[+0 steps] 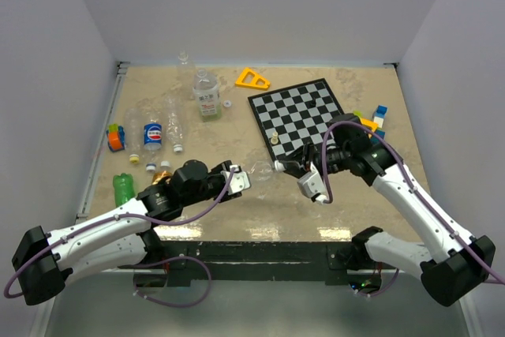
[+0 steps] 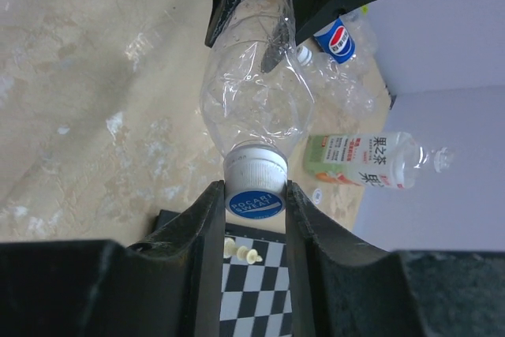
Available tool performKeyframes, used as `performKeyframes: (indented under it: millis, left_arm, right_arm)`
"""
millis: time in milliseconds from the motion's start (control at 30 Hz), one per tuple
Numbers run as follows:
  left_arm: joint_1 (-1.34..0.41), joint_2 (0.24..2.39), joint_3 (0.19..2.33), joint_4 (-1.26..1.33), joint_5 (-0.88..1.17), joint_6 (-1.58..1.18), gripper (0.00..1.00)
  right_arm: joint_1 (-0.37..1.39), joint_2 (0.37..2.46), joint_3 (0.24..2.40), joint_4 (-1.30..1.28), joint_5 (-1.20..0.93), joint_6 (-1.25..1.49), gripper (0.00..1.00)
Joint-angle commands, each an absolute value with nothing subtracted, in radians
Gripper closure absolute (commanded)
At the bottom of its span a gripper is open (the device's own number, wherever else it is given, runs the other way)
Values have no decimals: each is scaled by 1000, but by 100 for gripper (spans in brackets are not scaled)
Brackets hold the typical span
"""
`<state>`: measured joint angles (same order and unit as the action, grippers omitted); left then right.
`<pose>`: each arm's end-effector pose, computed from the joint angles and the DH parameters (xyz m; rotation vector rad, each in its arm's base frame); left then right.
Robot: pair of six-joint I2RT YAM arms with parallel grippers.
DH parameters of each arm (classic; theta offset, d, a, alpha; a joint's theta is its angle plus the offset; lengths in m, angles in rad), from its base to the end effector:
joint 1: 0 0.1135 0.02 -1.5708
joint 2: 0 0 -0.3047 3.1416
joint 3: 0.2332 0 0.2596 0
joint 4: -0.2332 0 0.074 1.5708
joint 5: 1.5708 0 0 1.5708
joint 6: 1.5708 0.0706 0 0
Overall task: Unscrew the bottle caps
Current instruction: Unscrew the bottle cap from the plastic bottle.
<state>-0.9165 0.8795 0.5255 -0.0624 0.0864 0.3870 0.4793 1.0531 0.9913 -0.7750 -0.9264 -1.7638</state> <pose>0.1263 -0.1747 0.2586 1.2643 1.5637 -0.4264 0.1541 0.1437 0.3361 -1.9816 0.5262 0.3416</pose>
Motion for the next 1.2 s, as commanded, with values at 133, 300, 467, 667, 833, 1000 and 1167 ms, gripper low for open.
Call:
performKeyframes:
  millis: [133,300,467,667,833,1000,1167]
  left_arm:
    - [-910,864,531,-63,91,396,100]
    - [-910,864,529,-63,92,396,100]
    - [-910,862,529,-61,92,394,100]
    - [-910,864,529,-60,91,393,100]
    - [-910,862,531,-57,74,385,100]
    - [-910,864,532,-54,34,380,100]
    - [-910,861,537,-55,5,377,100]
  right_arm:
    - [460,947,977,-716,-914,-1415,25]
    - [443,899,989,-749,-867,-1313,14]
    - [413,850,1000,-773,-831,-1201,12]
    - [367,824,1020,-726,-796,-995,10]
    - [350,903,1086,-764,-784,-853,9]
    - [342,983,1143,-819,-879,-844,8]
    - [342,1052,1177,-831,-919,-833,8]
